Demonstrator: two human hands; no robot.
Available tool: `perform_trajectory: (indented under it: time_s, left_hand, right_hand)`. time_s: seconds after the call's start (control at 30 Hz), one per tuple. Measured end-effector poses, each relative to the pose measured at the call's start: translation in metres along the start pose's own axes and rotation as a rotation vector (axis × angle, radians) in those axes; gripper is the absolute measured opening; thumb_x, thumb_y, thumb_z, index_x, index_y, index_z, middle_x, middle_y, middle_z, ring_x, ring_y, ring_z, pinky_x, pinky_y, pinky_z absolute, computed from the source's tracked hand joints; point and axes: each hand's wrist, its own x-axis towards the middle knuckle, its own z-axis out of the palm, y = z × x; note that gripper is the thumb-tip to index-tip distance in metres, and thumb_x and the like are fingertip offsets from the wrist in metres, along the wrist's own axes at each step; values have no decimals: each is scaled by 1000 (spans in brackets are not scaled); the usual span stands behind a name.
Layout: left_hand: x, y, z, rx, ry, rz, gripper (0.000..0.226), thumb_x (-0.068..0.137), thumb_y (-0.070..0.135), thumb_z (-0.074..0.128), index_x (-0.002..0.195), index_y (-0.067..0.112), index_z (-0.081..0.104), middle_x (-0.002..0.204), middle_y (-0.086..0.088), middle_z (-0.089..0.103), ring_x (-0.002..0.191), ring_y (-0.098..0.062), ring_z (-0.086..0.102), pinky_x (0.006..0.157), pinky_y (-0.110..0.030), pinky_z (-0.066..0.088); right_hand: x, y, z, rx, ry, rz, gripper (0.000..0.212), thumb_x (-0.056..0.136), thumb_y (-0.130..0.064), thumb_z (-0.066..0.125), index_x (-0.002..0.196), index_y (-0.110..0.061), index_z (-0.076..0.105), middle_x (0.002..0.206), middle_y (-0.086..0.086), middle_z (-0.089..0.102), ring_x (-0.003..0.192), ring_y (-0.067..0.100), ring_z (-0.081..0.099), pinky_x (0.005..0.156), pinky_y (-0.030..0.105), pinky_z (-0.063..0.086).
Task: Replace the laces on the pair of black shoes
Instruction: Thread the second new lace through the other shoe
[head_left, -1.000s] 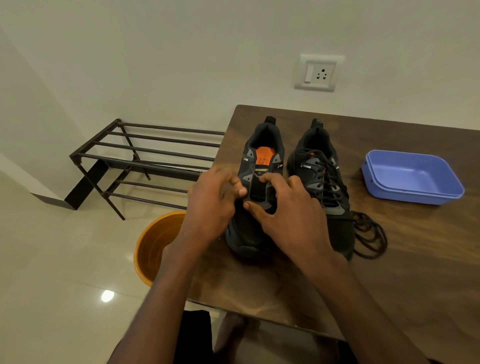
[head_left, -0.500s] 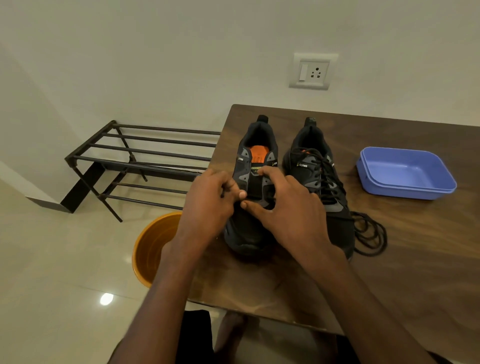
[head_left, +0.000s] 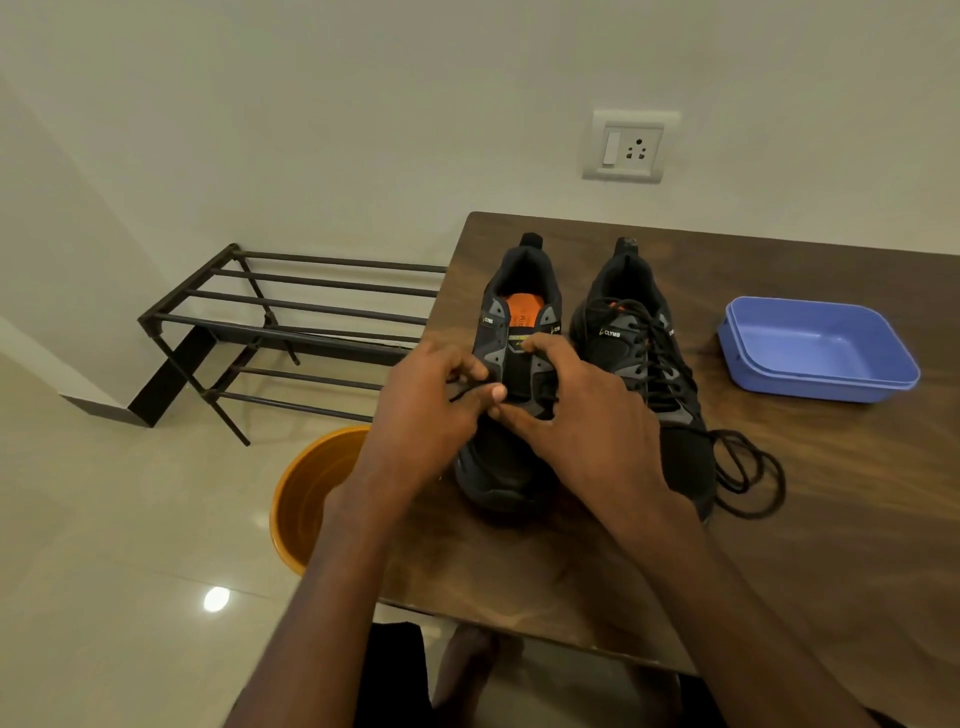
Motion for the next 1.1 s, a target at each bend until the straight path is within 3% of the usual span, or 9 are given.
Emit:
perform_trajectory:
  time_s: [0.2,0.3,0.4,0.47,0.57,0.8,0.9,1.03,1.1]
  left_hand:
    - [1,5,-1,34,-22,-20,22,101,13,62,85,28,59,89,7,65,84,0,60,74,-18,52]
    - [1,28,-17,-509,120,143,21,108,11,45,93,21,55,95,-3,69,74,-3,56,64,-19,47]
    - [2,41,-35,-930,225,170,18,112,20,39,98,19,51,74,0,56,61,-12,40,52,-23,34]
    - [2,34,-31,-672,252,97,11,107,28,53,106,18,55,71,1,53,60,-12,46,52,-23,39]
    - [-2,8,-8,-55,50,-12,25,93,46,69,110,29,62,86,10,65,76,-2,62,64,-19,49]
    - [3,-6,3,162,12,-12,14,96,23,70,86,31,64,92,12,61,87,-4,59,76,-21,48]
    - [3,4,-3,-87,123,121,12,99,11,63,91,20,64,93,6,63,88,-6,60,76,-16,45]
    - [1,37,-26,-823,280,201,19,111,14,38,102,17,54,96,-12,69,87,-22,65,63,-23,46]
    - [-1,37,-29,-871,275,150,18,112,18,38,101,18,52,84,-9,63,72,-18,59,55,-24,42]
  right_hand:
    - [1,0,1,-3,-6,15,73,81,-74,66,141,-50,31,125,-8,68,107,16,68,83,40,58]
    - [1,-1,-2,-2,-34,44,75,81,-76,66,142,-52,29,127,-8,67,108,19,68,85,44,59]
    - [2,-1,-2,-2,-49,61,75,81,-76,66,142,-53,29,128,-7,66,108,20,67,87,47,59]
    - [1,-2,-1,2,-38,59,74,80,-76,66,141,-54,29,128,-9,66,108,19,68,87,47,59]
    - [0,-2,1,-4,-13,38,72,82,-75,64,140,-51,31,123,-9,67,105,18,69,83,45,59]
    - [0,-2,1,-1,-16,30,73,81,-74,67,140,-51,31,125,-10,67,107,17,68,84,43,59]
    - [0,-2,-1,8,-40,38,74,81,-74,67,141,-51,30,129,-9,66,109,17,67,86,44,59]
    - [1,-3,-3,7,-58,58,74,82,-74,67,141,-53,29,127,-8,66,109,19,67,86,46,59]
    - [1,-3,-3,5,-58,60,73,82,-74,67,141,-52,30,127,-8,66,109,19,66,86,45,59]
